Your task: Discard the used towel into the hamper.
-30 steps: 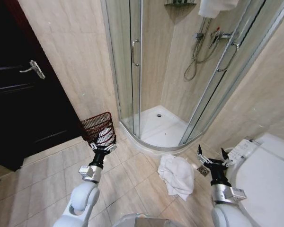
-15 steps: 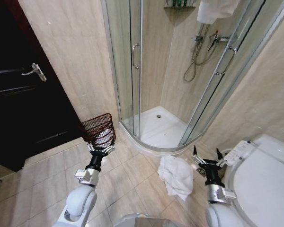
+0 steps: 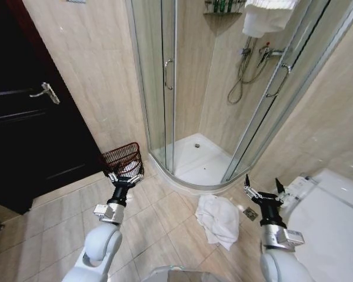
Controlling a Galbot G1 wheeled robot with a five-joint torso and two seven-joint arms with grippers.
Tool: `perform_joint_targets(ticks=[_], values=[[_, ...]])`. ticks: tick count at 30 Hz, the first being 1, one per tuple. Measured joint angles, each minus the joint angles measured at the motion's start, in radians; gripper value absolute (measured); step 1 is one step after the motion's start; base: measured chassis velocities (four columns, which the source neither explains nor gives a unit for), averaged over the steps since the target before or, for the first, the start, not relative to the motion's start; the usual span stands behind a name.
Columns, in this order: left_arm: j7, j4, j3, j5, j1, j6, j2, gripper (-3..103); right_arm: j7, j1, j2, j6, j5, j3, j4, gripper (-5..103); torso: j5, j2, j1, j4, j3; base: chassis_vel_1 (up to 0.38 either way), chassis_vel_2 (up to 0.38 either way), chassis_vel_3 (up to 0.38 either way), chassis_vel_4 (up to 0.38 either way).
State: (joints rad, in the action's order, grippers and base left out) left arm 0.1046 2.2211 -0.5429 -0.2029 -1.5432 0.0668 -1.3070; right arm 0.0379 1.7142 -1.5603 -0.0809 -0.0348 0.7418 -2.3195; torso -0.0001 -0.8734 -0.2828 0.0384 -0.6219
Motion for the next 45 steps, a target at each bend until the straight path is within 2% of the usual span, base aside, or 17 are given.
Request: perform_joint_targets(ticks=[11, 22, 32, 45], values=[[0.03, 0.05, -0.015, -0.033, -0.003, -0.057, 0.013, 100, -0.016, -0.003, 0.016, 0.018, -0.041, 0.019, -0.036, 100, 0.0, -0.053, -0.024, -0.0001, -0.029, 0.0, 0.0, 0.0, 0.0], [0.047, 0.053, -0.009, -0.021, -0.028, -0.067, 0.011, 100, -0.014, -0.049, 0.009, 0.018, -0.052, 0.023, -0.008, 100, 0.0001, -0.103, -0.045, 0.0, -0.058, 0.0, 0.0, 0.0, 0.0], [0.056, 0.097, -0.036, -0.08, -0.039, -0.099, 0.041, 100, -0.013, -0.073, 0.007, 0.037, -0.063, 0.021, -0.021, 100, 0.0001, -0.155, -0.069, -0.0001, -0.087, 0.0, 0.0, 0.0, 0.0], [0.053, 0.124, -0.056, -0.087, -0.07, -0.095, 0.042, 100, -0.013, -0.062, 0.005, 0.046, -0.065, 0.015, -0.048, 100, 0.0, -0.214, -0.095, 0.0, -0.12, 0.0, 0.0, 0.0, 0.0]])
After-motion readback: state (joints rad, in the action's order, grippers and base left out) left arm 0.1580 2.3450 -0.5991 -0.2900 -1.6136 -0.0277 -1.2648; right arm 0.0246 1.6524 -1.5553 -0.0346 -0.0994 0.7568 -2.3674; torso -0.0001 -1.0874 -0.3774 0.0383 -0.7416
